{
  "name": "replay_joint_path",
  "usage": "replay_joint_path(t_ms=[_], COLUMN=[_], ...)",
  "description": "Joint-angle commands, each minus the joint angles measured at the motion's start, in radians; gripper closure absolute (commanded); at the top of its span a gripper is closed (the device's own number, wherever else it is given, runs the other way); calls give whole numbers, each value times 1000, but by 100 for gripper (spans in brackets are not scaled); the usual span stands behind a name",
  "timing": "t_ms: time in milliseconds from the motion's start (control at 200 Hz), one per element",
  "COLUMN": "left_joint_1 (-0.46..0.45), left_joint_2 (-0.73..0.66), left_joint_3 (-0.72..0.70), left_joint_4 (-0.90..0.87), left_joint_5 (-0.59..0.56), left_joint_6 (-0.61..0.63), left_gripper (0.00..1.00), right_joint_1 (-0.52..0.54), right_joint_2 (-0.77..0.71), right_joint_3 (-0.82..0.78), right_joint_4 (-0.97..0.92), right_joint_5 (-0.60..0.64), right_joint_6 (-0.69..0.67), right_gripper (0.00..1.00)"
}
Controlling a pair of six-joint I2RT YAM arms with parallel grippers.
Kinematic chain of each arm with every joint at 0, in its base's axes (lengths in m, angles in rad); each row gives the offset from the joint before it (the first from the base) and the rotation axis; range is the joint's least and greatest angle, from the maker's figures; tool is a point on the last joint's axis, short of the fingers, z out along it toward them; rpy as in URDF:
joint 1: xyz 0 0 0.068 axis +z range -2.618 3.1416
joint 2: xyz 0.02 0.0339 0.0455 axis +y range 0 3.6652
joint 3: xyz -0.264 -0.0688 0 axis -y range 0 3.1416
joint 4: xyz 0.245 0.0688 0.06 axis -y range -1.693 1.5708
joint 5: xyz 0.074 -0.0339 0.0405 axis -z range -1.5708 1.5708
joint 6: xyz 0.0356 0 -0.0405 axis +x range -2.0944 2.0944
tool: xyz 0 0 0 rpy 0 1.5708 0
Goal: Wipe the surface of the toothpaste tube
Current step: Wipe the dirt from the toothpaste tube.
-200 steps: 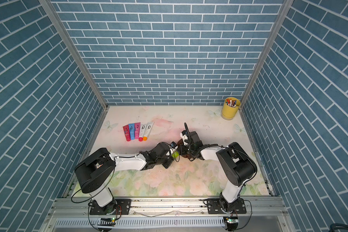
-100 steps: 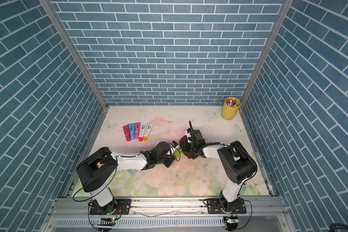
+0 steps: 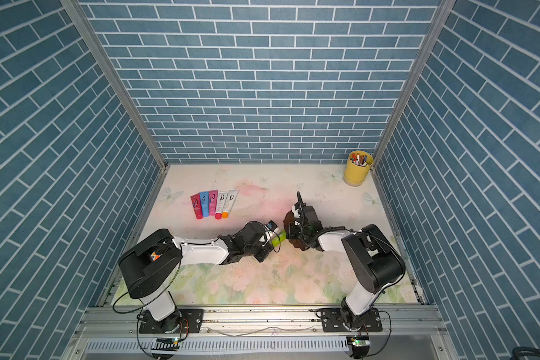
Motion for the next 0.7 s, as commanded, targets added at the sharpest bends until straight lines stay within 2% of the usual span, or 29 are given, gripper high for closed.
replay_joint_path(t_ms=[0, 210, 315, 445, 695], left_joint_1=[3, 2, 3, 3, 4], left_joint_2=[10, 5, 6, -8, -19], left_joint_3=[19, 14, 15, 1, -8], left_joint_4=[5, 9, 8, 18, 24], left_joint_5=[-15, -21, -20, -20, -14], left_joint_6=[-6, -10, -10, -16, -23], left_gripper=[100, 100, 100, 100, 100], right_joint_1=[70, 78, 78, 66, -88], right_joint_2=[9, -6, -6, 2, 7], right_joint_3=[-64, -110, -121, -113, -114], right_joint_4=[-139, -52, -31, -107, -222], right_joint_5=[-193, -318, -343, -257, -66], right_joint_6=[42, 102, 106, 72, 29], right_gripper=[100, 100, 100, 100, 100])
